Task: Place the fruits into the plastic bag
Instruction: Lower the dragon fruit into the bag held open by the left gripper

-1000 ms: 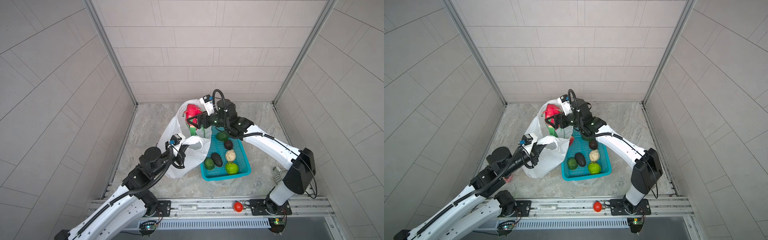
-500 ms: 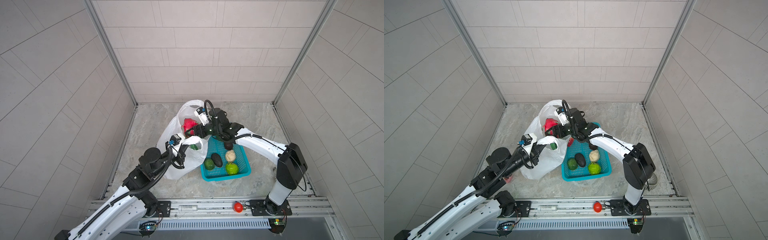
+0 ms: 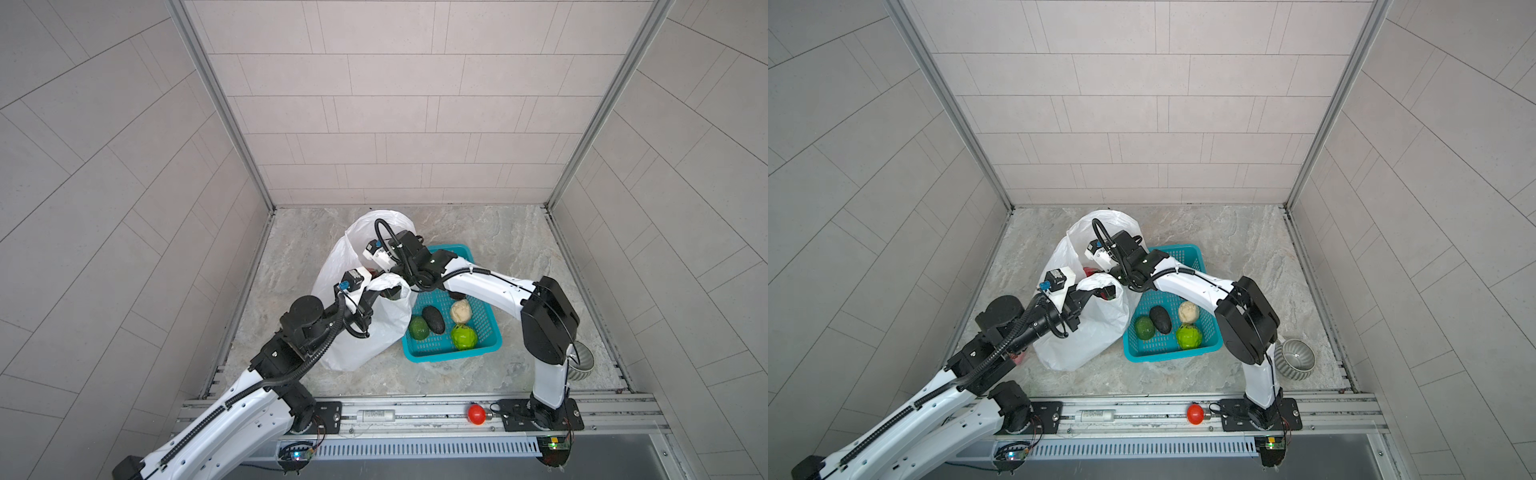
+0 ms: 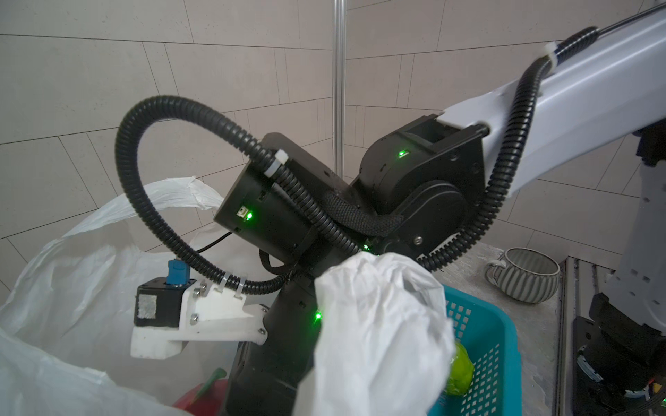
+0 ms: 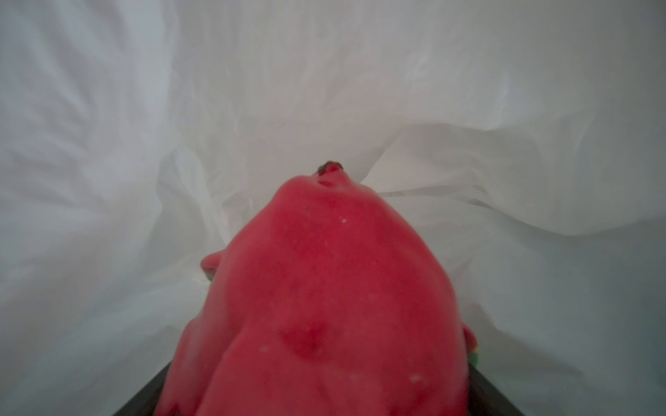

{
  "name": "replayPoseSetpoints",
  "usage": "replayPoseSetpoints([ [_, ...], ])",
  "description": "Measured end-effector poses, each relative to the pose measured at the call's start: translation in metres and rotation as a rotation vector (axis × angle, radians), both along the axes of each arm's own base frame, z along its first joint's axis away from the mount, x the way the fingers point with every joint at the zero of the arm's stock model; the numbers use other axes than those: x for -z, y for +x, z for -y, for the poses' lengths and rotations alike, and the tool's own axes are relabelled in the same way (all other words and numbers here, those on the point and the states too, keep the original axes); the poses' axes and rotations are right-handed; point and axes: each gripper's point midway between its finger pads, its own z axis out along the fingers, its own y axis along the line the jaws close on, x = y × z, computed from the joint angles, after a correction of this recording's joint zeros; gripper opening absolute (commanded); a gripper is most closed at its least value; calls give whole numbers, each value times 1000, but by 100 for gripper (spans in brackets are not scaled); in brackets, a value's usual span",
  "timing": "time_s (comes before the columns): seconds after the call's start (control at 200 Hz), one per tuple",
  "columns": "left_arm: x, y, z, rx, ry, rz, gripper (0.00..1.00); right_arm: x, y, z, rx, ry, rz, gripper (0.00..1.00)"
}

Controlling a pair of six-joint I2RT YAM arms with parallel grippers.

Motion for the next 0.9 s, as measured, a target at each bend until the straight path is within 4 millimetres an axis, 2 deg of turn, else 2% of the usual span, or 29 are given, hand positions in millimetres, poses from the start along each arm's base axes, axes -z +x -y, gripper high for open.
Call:
replayPoseSetpoints([
  [0.15, 2, -1, -1, -1, -9, -4, 0, 23, -3, 2, -3, -56, -36, 36],
  [0.335, -3, -3, -3, -6, -26, 9, 0, 27, 1, 4, 23, -95, -25, 60],
  [0.646, -4, -2, -15, -59, -43, 24, 0, 27, 10, 9, 69, -134, 19, 76],
  [0.666, -4, -1, -15, -63, -43, 25, 0, 27, 11, 9, 72, -136, 22, 85],
  [0.681, -4, -1, -16, -68, -44, 26, 0, 27, 11, 10, 75, -137, 24, 88],
  [0.901, -7, 1, -25, -114, -47, 46, 0, 21, 21, 19, 116, -148, 54, 89],
])
